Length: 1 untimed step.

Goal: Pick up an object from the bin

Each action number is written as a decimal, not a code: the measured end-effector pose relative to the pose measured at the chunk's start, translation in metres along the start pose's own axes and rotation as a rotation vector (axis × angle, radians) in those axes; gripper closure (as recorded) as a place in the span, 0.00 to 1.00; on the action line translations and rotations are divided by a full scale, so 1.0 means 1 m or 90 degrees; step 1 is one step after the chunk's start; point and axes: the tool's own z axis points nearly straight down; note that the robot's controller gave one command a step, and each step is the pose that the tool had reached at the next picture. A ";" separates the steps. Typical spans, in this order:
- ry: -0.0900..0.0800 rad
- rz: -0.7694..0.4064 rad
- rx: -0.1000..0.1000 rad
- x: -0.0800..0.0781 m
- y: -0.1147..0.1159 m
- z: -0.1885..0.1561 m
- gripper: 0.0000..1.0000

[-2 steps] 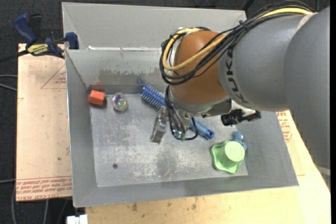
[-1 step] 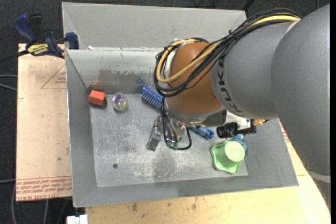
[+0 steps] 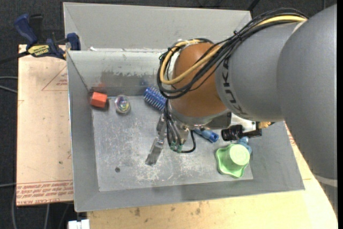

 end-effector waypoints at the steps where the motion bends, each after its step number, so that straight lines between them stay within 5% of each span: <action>1: 0.000 -0.044 0.000 0.012 0.076 0.089 0.00</action>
Offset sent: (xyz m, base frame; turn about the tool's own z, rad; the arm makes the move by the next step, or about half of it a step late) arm 0.0207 0.0707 -0.0842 -0.0595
